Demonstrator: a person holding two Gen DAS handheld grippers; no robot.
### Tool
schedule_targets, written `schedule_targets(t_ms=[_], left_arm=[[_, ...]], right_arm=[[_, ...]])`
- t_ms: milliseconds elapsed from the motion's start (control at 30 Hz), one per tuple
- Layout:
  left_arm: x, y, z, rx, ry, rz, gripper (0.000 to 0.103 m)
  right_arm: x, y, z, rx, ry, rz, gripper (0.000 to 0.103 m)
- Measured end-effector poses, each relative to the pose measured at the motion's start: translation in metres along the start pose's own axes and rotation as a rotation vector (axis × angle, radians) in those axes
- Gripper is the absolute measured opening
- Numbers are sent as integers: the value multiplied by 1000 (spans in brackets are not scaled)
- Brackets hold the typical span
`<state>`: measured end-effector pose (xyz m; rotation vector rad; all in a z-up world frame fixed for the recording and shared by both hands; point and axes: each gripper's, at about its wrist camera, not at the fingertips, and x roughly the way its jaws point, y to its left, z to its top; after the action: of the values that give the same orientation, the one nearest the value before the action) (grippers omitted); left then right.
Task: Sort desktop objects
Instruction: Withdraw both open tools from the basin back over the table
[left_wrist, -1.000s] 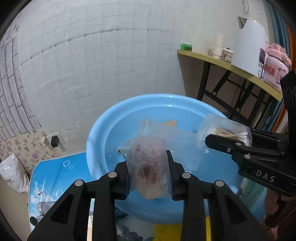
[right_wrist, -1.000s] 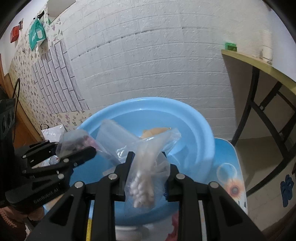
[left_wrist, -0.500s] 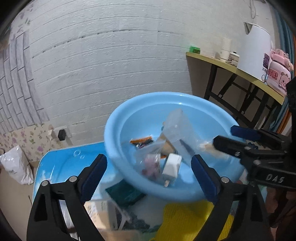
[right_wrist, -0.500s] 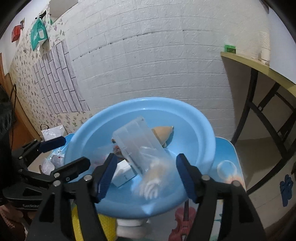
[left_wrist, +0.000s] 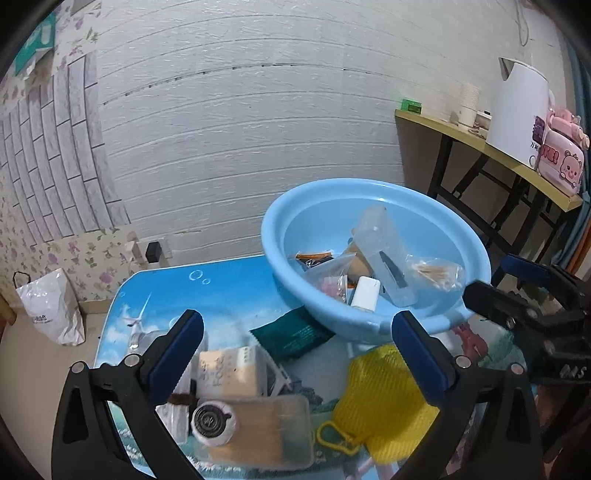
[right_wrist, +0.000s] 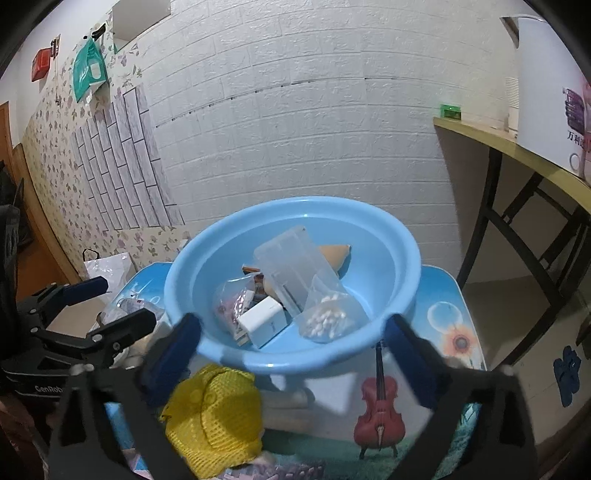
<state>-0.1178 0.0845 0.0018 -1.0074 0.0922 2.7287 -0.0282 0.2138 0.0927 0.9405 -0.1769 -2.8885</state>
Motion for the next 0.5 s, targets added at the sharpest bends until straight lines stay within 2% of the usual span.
schedule_targets(t_ms=[100, 367, 500], left_arm=[[-7, 3, -3, -1, -3, 12, 102], [-18, 9, -9, -20, -10, 23, 102], [-20, 10, -13, -20, -5, 23, 102]], right_arm=[[-4, 4, -3, -9, -7, -3, 103], [-9, 6, -10, 52, 45, 69, 103], [-14, 14, -14, 8, 34, 38, 103]])
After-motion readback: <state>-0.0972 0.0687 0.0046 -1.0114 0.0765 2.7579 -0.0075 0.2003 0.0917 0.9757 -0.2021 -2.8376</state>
